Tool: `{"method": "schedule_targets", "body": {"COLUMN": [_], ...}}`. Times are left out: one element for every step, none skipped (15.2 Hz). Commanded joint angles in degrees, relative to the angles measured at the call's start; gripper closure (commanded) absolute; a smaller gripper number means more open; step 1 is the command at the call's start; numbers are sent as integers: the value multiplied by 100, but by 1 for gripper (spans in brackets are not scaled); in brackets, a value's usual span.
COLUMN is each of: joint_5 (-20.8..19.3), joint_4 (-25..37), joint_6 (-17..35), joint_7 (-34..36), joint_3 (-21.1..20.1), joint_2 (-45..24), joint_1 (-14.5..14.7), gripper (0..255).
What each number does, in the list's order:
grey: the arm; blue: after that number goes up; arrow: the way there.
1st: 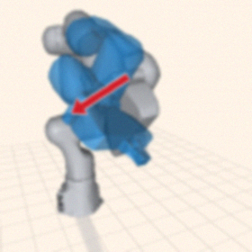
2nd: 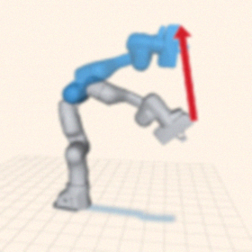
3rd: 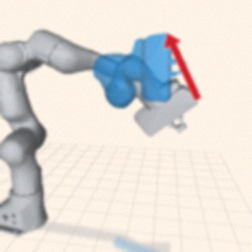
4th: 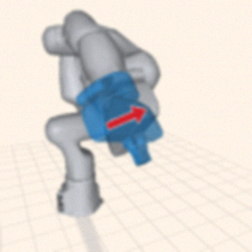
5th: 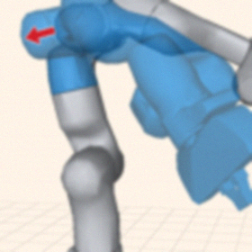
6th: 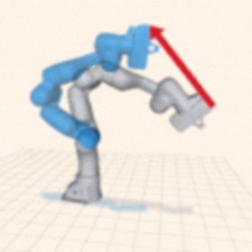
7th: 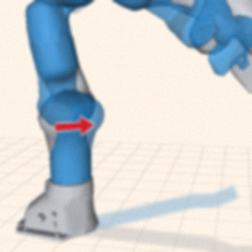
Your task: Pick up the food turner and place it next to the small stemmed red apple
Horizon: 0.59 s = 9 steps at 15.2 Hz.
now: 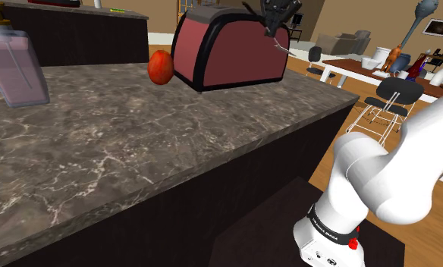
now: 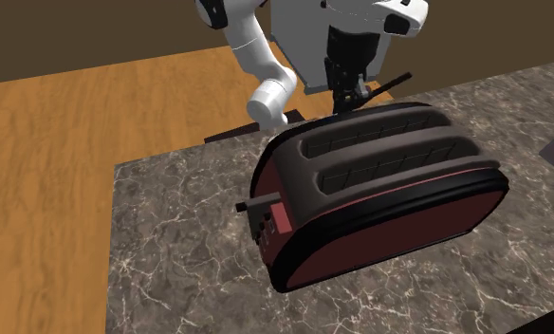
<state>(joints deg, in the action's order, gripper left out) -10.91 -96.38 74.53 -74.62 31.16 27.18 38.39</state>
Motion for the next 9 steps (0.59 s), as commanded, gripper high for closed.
{"method": "schedule_targets", "body": {"joint_5": [192, 242, 285, 338, 404, 465, 532, 599, 666], "joint_4": [27, 72, 123, 182, 248, 321, 403, 492, 589], "joint_6": [80, 110, 137, 165, 193, 218, 241, 262, 280], "joint_7": [215, 329, 447, 551, 640, 731, 814, 894, 972], "joint_3": [-126, -156, -167, -191, -236, -265, -304, -341, -373], "joint_2": [-193, -276, -361, -458, -568, -679, -800, -925, -1055], "joint_1": [119, 203, 311, 391, 436, 498, 542, 584, 629], "gripper": [255, 255, 255, 255, 255, 255, 255, 255, 255]}}
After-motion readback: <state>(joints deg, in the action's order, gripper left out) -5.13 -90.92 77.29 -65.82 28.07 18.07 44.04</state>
